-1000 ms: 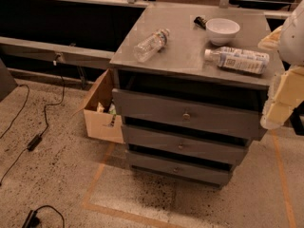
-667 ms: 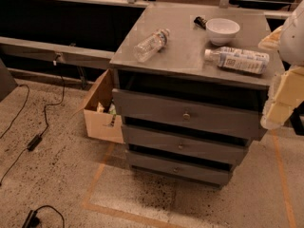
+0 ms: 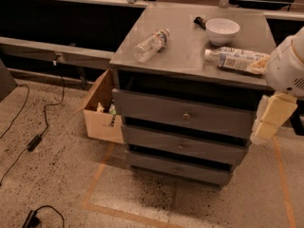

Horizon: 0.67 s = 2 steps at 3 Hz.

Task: Open top drawer

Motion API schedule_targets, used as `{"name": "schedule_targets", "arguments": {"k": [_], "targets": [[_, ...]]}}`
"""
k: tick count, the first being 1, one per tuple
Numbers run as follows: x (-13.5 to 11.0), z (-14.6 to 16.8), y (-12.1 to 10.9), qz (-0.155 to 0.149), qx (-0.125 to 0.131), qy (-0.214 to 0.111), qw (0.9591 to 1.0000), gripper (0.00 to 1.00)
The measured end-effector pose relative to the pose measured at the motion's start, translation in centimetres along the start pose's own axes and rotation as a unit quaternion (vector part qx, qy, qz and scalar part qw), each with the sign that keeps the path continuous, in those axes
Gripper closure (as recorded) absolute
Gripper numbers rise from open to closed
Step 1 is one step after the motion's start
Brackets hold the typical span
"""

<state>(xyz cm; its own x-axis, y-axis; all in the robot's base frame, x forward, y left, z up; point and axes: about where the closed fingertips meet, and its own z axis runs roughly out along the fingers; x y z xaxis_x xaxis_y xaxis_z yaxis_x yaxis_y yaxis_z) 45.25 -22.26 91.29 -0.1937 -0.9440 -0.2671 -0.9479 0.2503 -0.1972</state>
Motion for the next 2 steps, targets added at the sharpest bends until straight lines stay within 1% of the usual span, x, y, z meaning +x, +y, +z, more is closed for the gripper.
{"name": "schedule_targets", "arguments": {"k": [1,2], "targets": [[0.5,5.9,-0.6,-0.042,-0.028,-0.033,0.9982,0.0],[0.0,11.0,-1.4,-0.092,-0.046,-0.056,0.9931,0.0]]}}
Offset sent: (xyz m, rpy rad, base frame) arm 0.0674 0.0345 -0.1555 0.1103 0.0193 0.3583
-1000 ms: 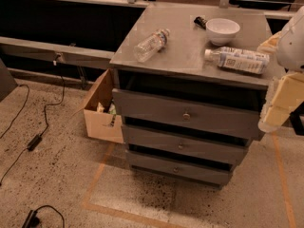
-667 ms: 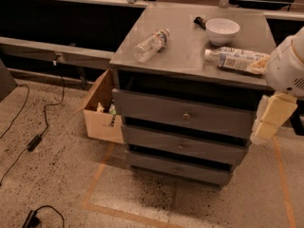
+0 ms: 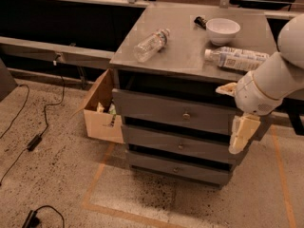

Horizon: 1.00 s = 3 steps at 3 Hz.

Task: Open top drawer

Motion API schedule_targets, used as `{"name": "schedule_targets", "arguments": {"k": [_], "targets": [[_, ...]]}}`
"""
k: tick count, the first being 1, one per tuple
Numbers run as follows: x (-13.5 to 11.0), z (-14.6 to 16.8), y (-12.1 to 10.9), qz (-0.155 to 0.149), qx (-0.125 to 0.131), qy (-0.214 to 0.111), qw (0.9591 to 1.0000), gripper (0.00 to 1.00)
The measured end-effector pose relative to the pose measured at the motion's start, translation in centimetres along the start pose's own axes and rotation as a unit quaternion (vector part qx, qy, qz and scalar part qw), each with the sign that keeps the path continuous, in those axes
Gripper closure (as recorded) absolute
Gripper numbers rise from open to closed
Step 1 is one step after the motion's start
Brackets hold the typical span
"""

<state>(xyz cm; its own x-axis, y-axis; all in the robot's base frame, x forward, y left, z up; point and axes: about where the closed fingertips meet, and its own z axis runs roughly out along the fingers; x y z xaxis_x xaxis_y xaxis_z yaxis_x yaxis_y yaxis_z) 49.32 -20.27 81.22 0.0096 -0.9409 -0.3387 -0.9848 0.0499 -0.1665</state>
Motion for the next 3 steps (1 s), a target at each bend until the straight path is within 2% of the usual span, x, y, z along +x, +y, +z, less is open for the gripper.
{"name": "schedule_targets", "arguments": {"k": [1,3], "targets": [[0.8,4.4,-1.4,-0.02,-0.004,0.008,0.9998,0.0],[2.6,9.5,-5.9,-0.007,0.026,0.027,0.9993,0.0]]}}
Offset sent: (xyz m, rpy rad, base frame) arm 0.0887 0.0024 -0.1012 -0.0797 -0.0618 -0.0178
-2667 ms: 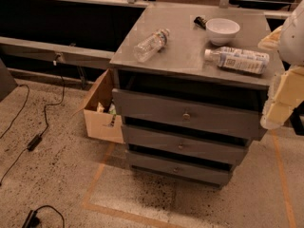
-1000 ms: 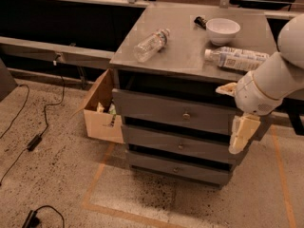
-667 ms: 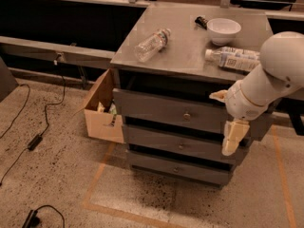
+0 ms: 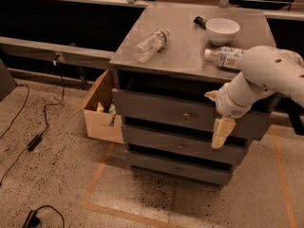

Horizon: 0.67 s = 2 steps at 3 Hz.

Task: Open top drawer

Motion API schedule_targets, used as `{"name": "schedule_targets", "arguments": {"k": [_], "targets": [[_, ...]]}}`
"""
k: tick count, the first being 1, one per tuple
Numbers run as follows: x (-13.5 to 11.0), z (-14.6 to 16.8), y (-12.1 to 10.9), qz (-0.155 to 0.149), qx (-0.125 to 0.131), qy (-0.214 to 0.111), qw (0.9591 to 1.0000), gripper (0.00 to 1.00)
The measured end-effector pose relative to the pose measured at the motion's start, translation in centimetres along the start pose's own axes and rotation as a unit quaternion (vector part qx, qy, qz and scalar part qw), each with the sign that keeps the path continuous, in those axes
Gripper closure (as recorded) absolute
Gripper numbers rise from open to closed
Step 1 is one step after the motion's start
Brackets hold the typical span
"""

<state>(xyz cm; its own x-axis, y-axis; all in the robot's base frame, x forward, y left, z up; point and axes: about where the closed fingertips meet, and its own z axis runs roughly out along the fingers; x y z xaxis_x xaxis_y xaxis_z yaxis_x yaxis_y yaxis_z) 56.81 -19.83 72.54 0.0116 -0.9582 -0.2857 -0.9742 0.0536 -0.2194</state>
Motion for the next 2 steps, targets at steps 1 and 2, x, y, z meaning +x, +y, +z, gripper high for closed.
{"name": "schedule_targets", "arguments": {"k": [1,2], "targets": [[0.6,1.5,-1.9,0.012,0.016,0.005,0.9998,0.0],[1.2,2.5,-3.5,0.02,0.026,0.009,0.9994,0.0]]}}
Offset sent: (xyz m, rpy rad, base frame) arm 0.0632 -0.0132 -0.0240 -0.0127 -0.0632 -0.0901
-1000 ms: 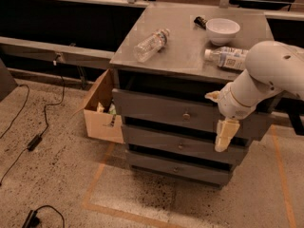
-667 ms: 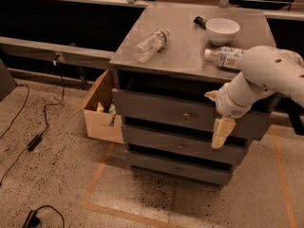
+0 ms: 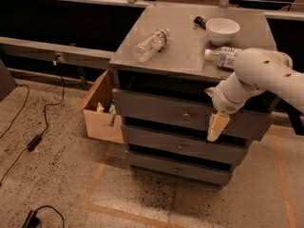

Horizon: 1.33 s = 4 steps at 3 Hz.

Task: Open top drawer

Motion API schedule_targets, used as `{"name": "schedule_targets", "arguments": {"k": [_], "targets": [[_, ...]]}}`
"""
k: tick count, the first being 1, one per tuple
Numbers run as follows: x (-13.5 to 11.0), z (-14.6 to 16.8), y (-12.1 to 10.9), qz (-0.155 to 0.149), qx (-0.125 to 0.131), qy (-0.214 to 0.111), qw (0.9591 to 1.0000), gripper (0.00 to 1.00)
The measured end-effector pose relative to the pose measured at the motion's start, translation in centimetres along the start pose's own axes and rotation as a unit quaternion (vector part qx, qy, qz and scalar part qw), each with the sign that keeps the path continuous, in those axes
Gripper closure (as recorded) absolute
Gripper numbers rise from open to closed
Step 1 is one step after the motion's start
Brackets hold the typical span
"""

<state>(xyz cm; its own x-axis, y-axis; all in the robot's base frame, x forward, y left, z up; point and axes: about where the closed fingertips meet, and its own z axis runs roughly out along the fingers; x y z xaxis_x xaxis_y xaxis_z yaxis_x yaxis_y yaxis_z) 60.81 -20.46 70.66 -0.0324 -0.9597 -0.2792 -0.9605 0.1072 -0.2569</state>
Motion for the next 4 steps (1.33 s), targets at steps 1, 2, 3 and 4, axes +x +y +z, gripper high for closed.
{"name": "schedule_targets", "arguments": {"k": [1,2,3,4], "targets": [[0.3,0.8,-1.2,0.013,0.007,0.001,0.9999,0.0],[0.8,1.9,-1.4,0.027,0.003,0.002,0.9996,0.01],[1.7,2.9,-0.5,0.037,-0.009,0.012,0.9992,0.02],[2.0,3.5,-0.1,0.042,-0.014,0.011,0.999,0.2]]}}
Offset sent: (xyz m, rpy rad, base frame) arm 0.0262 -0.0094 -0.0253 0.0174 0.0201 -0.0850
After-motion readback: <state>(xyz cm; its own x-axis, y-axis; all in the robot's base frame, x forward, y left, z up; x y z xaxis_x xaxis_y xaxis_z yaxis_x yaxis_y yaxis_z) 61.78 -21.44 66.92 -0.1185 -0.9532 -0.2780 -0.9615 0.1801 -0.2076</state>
